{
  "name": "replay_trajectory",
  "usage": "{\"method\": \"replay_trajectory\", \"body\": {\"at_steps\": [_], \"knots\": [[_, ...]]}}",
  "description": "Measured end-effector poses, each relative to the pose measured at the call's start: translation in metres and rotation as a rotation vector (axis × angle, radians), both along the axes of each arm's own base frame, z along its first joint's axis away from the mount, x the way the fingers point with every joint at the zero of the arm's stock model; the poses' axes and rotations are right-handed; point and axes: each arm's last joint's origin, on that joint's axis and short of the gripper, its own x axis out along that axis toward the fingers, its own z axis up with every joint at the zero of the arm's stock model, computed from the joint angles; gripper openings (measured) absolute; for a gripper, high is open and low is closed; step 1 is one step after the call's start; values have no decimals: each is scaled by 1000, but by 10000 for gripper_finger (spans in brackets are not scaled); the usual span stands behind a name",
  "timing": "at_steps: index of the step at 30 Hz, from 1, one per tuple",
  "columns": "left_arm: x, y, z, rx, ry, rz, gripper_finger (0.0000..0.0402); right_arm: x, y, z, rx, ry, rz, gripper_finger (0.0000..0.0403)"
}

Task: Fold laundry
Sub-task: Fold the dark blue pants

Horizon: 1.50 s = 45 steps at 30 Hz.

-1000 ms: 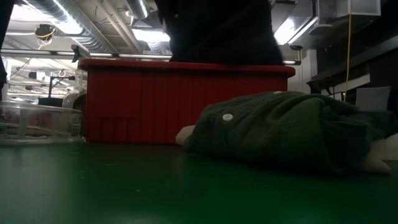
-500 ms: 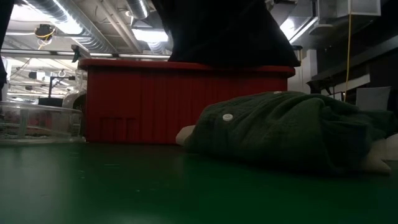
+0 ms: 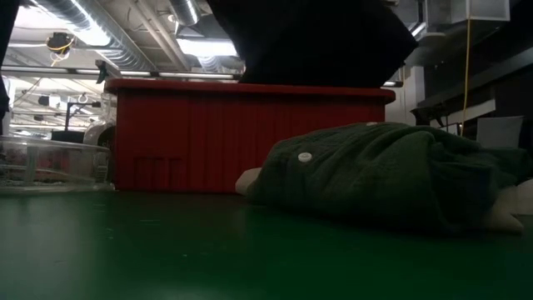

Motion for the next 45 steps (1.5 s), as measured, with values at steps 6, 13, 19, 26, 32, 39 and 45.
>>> {"method": "replay_trajectory", "body": {"at_steps": [6, 13, 19, 26, 32, 39, 45], "knots": [[1, 0, -1, -2, 8, 0, 7, -8, -7, -17, -20, 198, -296, 160], [1, 0, -9, -25, 89, 0, 7, -19, -11, -30, -17, 343, -543, 160], [1, 0, -11, -29, 106, 1, 7, -31, -7, -25, 9, 308, -538, 160], [1, 0, -11, -29, 107, 1, 7, -56, -2, -3, 18, 206, -633, 160], [1, 0, -11, -29, 108, 1, 7, -44, 3, 4, 137, 78, -336, 160], [1, 0, -11, -29, 108, 1, 7, 15, -5, -27, 231, 170, -72, 160], [1, 0, -11, -29, 109, 1, 7, 63, -19, -68, 277, 338, -113, 160]]}}
